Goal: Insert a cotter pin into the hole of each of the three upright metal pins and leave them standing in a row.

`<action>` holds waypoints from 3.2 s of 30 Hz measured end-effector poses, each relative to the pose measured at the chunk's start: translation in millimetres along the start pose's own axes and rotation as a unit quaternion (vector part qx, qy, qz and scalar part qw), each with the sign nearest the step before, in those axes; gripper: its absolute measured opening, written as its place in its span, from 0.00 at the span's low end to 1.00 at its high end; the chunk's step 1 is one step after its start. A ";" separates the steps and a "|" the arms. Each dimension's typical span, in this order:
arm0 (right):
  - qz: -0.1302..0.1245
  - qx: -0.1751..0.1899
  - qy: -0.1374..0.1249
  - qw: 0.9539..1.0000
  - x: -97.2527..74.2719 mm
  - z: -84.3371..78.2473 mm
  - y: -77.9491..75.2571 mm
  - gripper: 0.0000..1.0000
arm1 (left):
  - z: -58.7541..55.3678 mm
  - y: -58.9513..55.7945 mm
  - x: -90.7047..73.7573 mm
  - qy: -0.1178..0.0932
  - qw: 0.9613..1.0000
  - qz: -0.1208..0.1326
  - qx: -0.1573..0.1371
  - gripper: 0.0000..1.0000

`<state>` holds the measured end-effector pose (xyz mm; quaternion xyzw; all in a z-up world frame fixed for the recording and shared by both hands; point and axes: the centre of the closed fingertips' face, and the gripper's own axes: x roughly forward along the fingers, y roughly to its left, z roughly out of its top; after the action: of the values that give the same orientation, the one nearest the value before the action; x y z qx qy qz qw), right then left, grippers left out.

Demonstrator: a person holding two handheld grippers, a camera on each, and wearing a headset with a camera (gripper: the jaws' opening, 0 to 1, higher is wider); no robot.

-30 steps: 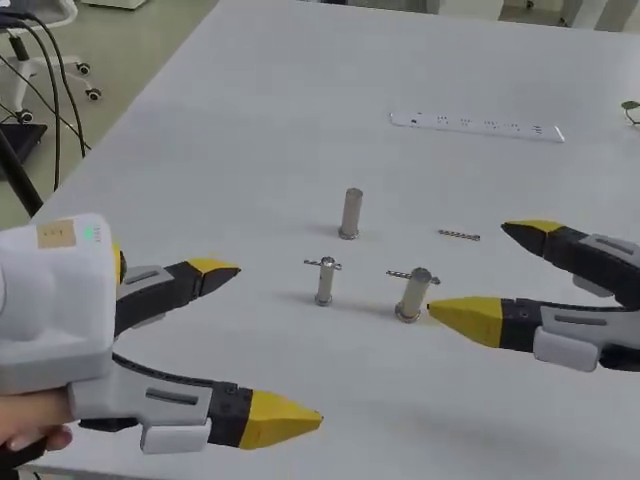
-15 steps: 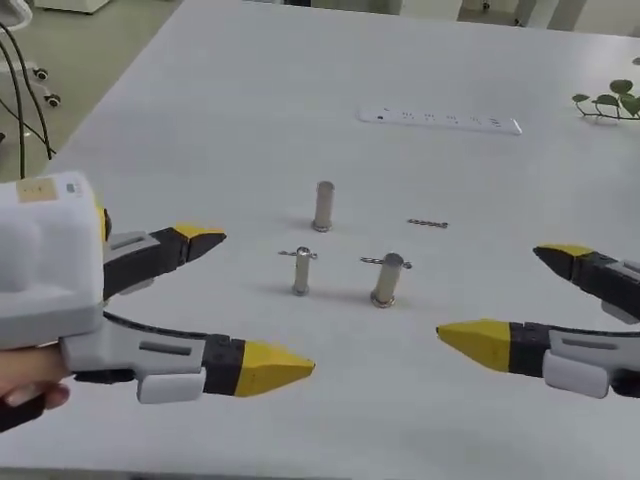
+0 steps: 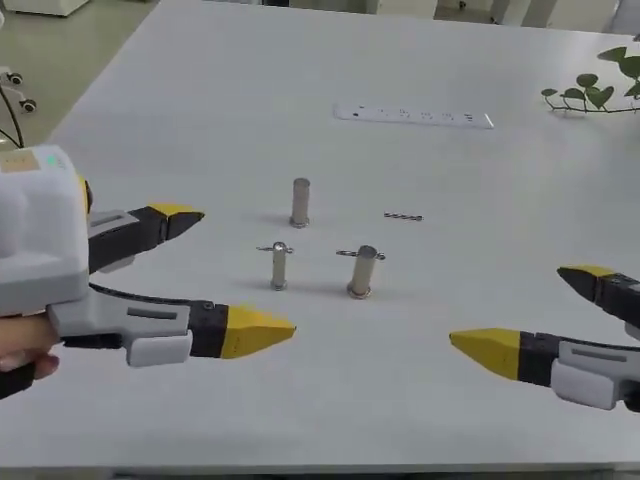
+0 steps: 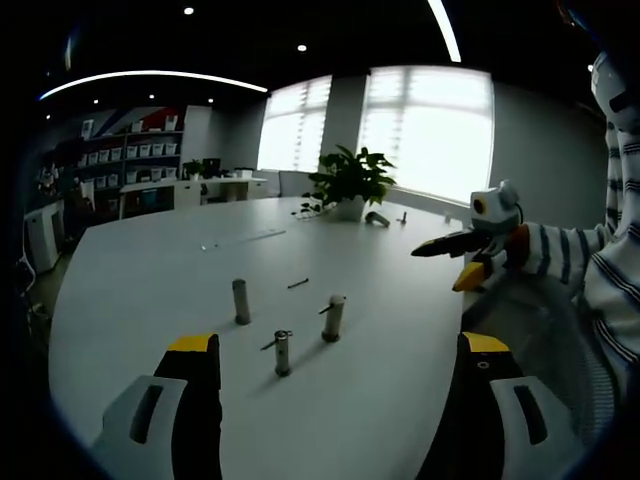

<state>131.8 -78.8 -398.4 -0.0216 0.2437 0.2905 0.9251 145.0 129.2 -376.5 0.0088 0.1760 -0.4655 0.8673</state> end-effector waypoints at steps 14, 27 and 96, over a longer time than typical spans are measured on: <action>0.006 0.007 0.015 1.000 -12.1 -1.1 -14.4 0.96 | 23.9 29.4 21.9 0.000 0.999 0.041 -0.016 0.91; -0.007 0.021 0.008 1.000 -17.9 7.6 -23.0 0.94 | 43.1 60.2 57.6 0.031 0.999 0.037 -0.025 0.80; -0.054 0.030 0.032 0.998 -17.6 3.0 -22.1 0.78 | -20.7 144.2 151.6 0.179 0.982 -0.001 0.060 0.09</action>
<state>132.7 -105.9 -389.9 -0.0163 0.2799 0.2316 0.9315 332.3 92.6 -464.9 0.1440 0.3001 -0.4667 0.8194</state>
